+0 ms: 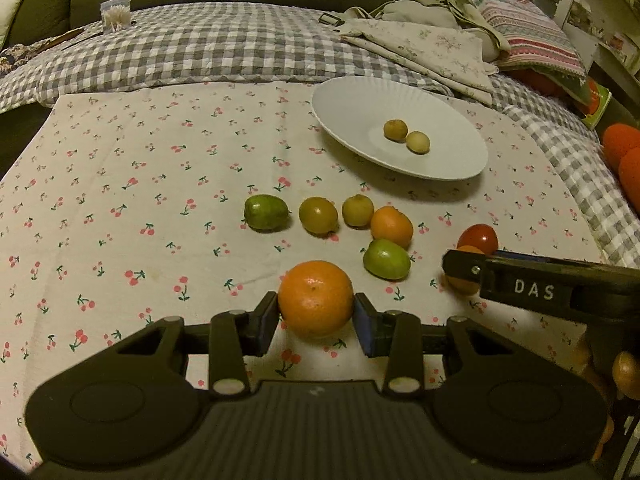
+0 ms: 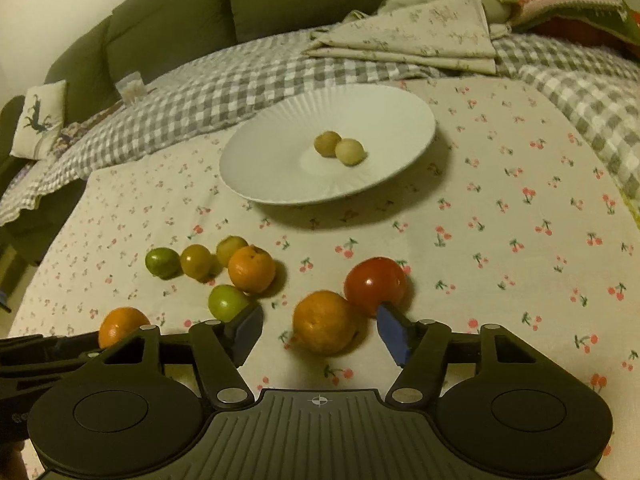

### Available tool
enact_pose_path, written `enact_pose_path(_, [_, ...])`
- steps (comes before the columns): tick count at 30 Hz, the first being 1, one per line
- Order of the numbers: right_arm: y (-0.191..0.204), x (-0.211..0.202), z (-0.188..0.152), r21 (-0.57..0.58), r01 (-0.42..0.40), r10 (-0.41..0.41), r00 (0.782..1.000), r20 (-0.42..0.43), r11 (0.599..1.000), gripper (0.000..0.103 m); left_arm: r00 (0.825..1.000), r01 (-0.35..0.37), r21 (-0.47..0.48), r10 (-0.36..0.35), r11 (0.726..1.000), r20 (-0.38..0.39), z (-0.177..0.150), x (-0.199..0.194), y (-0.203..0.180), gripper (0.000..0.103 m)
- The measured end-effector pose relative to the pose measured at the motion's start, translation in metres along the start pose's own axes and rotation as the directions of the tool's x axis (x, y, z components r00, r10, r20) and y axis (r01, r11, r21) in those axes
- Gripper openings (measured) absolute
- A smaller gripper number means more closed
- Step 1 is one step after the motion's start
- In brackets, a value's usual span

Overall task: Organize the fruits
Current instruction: 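Grasp a mandarin with the left tool while the right tool grasps another mandarin, then carry both held mandarins over the white bowl with both tools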

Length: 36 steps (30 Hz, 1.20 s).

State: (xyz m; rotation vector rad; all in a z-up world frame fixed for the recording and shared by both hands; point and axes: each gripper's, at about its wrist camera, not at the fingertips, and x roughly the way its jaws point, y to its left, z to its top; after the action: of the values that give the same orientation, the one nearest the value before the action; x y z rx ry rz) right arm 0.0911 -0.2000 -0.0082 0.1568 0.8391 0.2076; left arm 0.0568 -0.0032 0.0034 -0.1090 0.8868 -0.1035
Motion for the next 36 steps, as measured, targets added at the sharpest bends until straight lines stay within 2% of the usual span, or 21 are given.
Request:
enact_pose_path(2, [0.004,0.0,0.0,-0.026,0.022,-0.022,1.0,0.003,0.999,0.046,1.0,-0.003,0.002,0.003,1.0,0.005,0.0,-0.001,0.0,0.039])
enact_pose_path(4, [0.006,-0.001,-0.001,-0.045,0.036,-0.036,0.999,0.006,0.998,0.036,1.0,-0.004,0.002,0.004,1.0,0.01,0.0,-0.002,0.0,0.038])
enact_pose_path(7, [0.005,0.0,-0.001,-0.048,0.032,-0.032,0.999,-0.002,0.998,0.03,1.0,-0.005,0.005,0.005,1.0,0.015,0.0,-0.002,-0.001,0.039])
enact_pose_path(20, [0.009,-0.016,-0.001,-0.041,-0.02,0.021,1.0,0.02,0.999,0.029,1.0,-0.002,-0.006,0.002,1.0,0.029,0.001,-0.005,0.003,0.038])
enact_pose_path(36, [0.018,-0.034,0.004,-0.107,0.016,-0.006,0.995,0.095,0.994,0.029,0.998,-0.006,-0.019,0.008,1.0,0.059,0.008,-0.01,0.007,0.038])
